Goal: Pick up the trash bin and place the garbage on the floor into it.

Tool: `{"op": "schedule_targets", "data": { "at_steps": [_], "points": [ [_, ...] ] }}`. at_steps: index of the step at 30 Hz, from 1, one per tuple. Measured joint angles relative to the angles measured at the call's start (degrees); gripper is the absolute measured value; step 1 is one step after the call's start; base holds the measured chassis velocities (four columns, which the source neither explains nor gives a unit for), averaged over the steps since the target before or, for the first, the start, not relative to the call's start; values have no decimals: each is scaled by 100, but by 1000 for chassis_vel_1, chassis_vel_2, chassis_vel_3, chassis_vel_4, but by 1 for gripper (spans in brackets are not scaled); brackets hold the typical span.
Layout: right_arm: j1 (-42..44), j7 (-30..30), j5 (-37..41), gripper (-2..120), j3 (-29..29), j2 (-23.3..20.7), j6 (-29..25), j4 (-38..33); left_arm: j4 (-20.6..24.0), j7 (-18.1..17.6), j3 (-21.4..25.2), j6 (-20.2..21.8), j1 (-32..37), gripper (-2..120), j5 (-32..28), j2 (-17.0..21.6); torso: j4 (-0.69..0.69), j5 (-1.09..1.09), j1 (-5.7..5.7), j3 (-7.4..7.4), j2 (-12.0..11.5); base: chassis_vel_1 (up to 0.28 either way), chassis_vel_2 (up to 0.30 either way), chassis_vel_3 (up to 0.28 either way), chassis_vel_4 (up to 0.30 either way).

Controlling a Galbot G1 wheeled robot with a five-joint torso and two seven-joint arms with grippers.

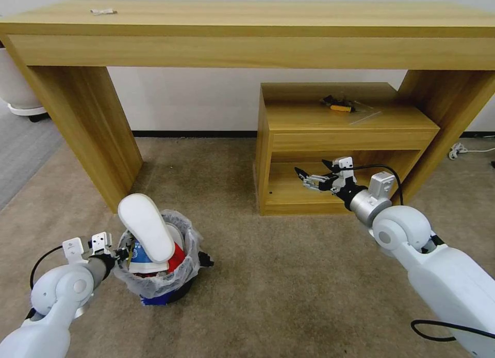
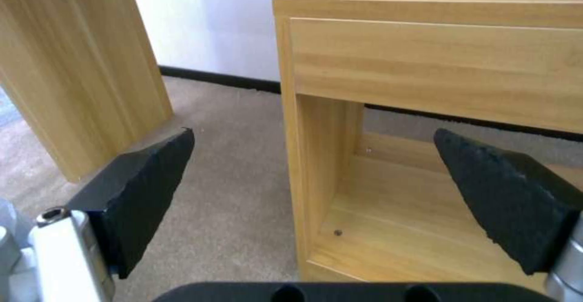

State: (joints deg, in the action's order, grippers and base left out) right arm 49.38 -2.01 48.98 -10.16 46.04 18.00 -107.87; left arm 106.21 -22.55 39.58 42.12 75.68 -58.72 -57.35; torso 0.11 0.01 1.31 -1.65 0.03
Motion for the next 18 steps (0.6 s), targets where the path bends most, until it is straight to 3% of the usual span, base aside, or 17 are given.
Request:
{"op": "schedule_targets", "data": {
  "at_steps": [7,9,16,18],
  "points": [
    [27,-9,-21,100,32,26,3,7,82,8,94,0,-9,52,-76,68,0,0,0,0,0,0,0,0,0],
    [43,-13,-35,100,42,43,3,14,163,9,169,0,-1,64,-140,101,0,0,0,0,0,0,0,0,0],
    [82,-25,-58,100,50,75,3,31,371,-1,349,0,58,88,-346,160,1,0,0,0,0,0,0,0,0],
    [83,-27,-58,100,50,77,3,31,380,-2,360,0,64,90,-350,163,1,0,0,0,0,0,0,0,0]
  ]
}}
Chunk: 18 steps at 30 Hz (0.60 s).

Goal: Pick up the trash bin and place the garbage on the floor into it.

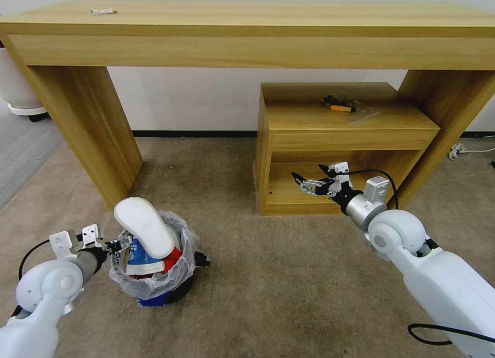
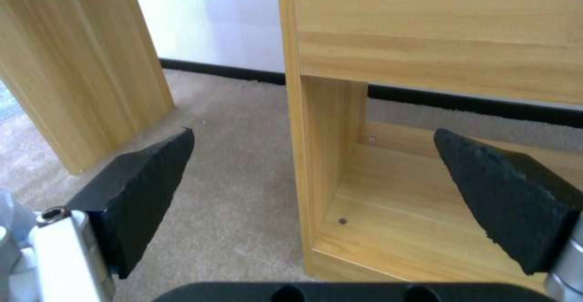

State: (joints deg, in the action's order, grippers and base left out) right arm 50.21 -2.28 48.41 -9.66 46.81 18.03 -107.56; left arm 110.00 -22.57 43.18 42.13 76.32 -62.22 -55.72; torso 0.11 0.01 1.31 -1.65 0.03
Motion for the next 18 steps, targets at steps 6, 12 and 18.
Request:
{"op": "schedule_targets", "data": {
  "at_steps": [6,12,18],
  "points": [
    [31,-23,1,100,-10,17,1,-1,157,23,244,1,197,100,-116,84,0,0,0,0,0,0,0,0,0],
    [166,-48,-4,100,-104,32,1,-69,256,527,507,1,508,100,169,123,0,0,0,0,0,0,0,0,0],
    [577,-153,-252,100,-454,152,-8,-376,396,1214,789,-300,768,100,989,16,-1,0,0,0,0,0,0,0,0]
  ]
}}
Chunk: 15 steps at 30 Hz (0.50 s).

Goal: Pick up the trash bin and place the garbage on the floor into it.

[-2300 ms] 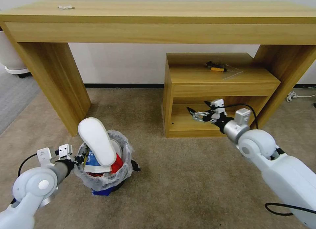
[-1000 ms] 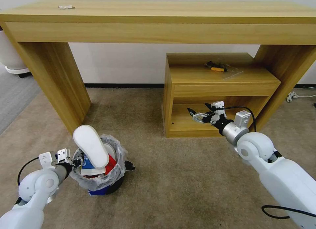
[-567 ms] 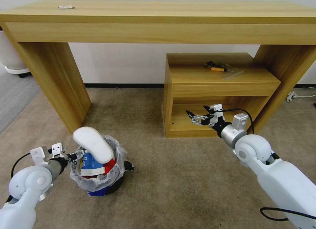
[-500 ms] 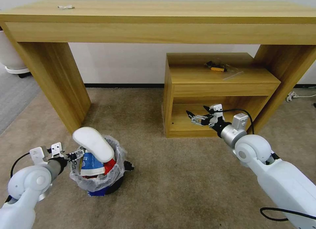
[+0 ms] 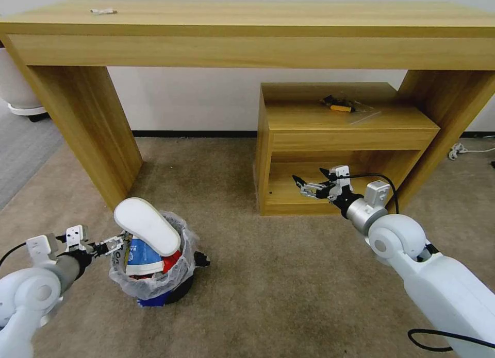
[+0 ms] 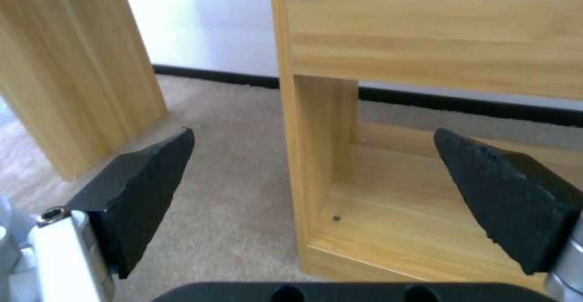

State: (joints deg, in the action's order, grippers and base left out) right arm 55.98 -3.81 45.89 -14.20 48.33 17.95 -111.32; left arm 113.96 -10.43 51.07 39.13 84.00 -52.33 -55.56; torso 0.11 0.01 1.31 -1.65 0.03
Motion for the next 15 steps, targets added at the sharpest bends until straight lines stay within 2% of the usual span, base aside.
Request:
{"op": "schedule_targets", "data": {
  "at_steps": [1,2,3,4,5,6,7,8,10,11,12,13,15],
  "points": [
    [0,0,0,100,0,0,0,0,0,0,0,0,0,100,0,0,0,0,0,0,0,0,0,0,0],
    [94,-45,-111,100,-73,39,-9,-58,5,69,0,-246,29,100,279,-23,0,0,0,0,0,0,0,0,0],
    [327,-147,-448,100,-240,125,-92,-170,14,377,20,-934,98,100,972,-86,0,-1,0,0,0,0,0,0,0],
    [327,-147,-448,100,-240,125,-92,-170,14,377,20,-934,98,100,972,-86,0,-1,0,0,0,0,0,0,0],
    [458,-207,-622,100,-309,170,-161,-229,34,551,41,-1339,140,100,1358,-138,0,0,0,0,0,0,0,0,0],
    [954,-463,-1158,100,-531,312,-484,-391,166,829,105,-2098,273,100,2045,-340,0,2,0,0,0,0,0,0,0],
    [1186,-534,-1361,100,-644,375,-613,-464,255,879,122,-2284,347,100,2161,-442,0,2,0,0,0,0,0,0,0],
    [1186,-534,-1361,100,-644,375,-613,-464,255,879,122,-2284,347,100,2161,-442,0,2,0,0,0,0,0,0,0],
    [2032,-605,-2007,100,-1142,694,-941,-806,608,942,154,-2694,619,100,2297,-839,2,2,0,0,0,0,0,0,0],
    [2032,-605,-2007,100,-1142,694,-941,-806,608,942,154,-2694,619,100,2297,-839,2,2,0,0,0,0,0,0,0],
    [2281,-608,-2193,100,-1322,825,-1018,-939,722,999,164,-2803,719,100,2339,-1007,2,3,-1,1,0,0,0,0,0],
    [2740,-595,-2582,100,-1651,1152,-1144,-1247,889,1166,203,-2955,890,100,2395,-1317,2,1,-1,1,1,0,0,0,0],
    [2942,-569,-2756,100,-1794,1322,-1201,-1376,974,1244,230,-2990,967,100,2409,-1461,0,-2,-1,1,1,0,0,0,0]
  ]
}}
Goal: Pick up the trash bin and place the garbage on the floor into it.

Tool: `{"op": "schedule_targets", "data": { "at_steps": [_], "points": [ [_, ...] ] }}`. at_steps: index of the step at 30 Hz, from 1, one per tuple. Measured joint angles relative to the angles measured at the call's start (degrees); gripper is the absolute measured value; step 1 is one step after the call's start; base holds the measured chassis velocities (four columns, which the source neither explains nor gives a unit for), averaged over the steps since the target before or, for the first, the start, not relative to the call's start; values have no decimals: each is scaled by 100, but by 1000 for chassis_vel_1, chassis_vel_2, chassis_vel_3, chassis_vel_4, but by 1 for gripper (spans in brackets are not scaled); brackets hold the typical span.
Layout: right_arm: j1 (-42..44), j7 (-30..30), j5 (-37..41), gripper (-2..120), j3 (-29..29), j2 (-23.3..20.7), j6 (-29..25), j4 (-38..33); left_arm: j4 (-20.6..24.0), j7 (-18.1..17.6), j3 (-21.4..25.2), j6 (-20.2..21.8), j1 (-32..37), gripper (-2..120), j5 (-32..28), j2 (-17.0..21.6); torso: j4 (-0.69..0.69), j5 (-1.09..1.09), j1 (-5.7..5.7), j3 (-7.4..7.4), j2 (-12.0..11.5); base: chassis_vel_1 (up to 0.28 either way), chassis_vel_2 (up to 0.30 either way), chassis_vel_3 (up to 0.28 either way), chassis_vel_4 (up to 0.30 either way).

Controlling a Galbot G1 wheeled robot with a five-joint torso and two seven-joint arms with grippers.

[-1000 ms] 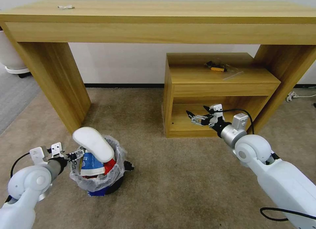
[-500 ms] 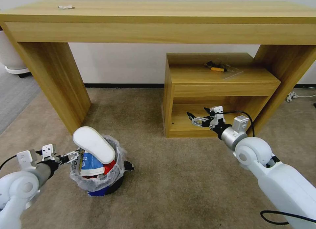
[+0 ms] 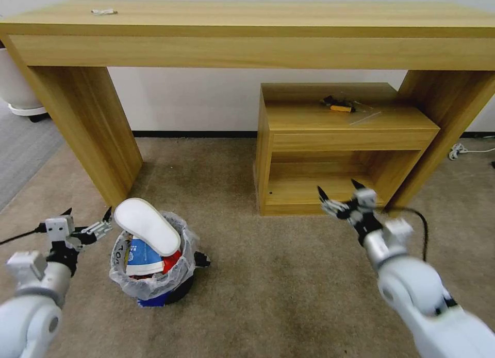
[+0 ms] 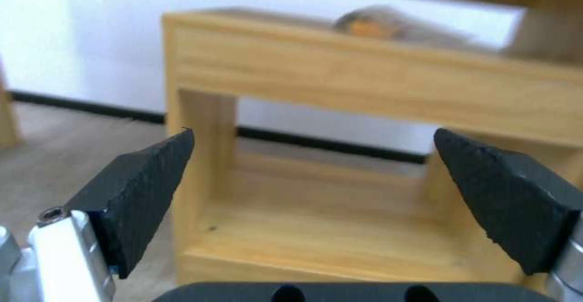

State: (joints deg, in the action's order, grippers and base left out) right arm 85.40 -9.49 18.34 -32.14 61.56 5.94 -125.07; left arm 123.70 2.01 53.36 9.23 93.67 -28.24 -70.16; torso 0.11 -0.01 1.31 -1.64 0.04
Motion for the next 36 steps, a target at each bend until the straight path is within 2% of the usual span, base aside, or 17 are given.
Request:
{"op": "schedule_targets", "data": {
  "at_steps": [3,4,7,11,18,36],
  "points": [
    [929,309,-700,100,-498,922,-303,-495,406,388,96,-56,401,100,35,-567,0,4,-1,0,0,0,0,0,0],
    [929,309,-700,100,-498,922,-303,-495,406,388,96,-56,401,100,35,-567,0,4,-1,0,0,0,0,0,0],
    [2000,767,-1199,100,-876,1620,-733,-1024,788,720,115,-173,895,100,204,-991,2,3,-1,0,1,0,0,0,0],
    [2613,962,-1266,100,-1118,1887,-1145,-1318,981,951,154,-241,1237,100,214,-1191,1,1,-1,0,1,0,0,0,0],
    [2798,889,-1297,100,-1239,1963,-1364,-1412,1146,1168,126,-344,1489,100,210,-1193,0,2,0,-1,1,0,0,0,0],
    [2751,829,-1270,100,-1194,1936,-1332,-1398,1137,1171,109,-343,1467,100,225,-1156,0,2,0,-1,0,0,0,0,0]
  ]
}}
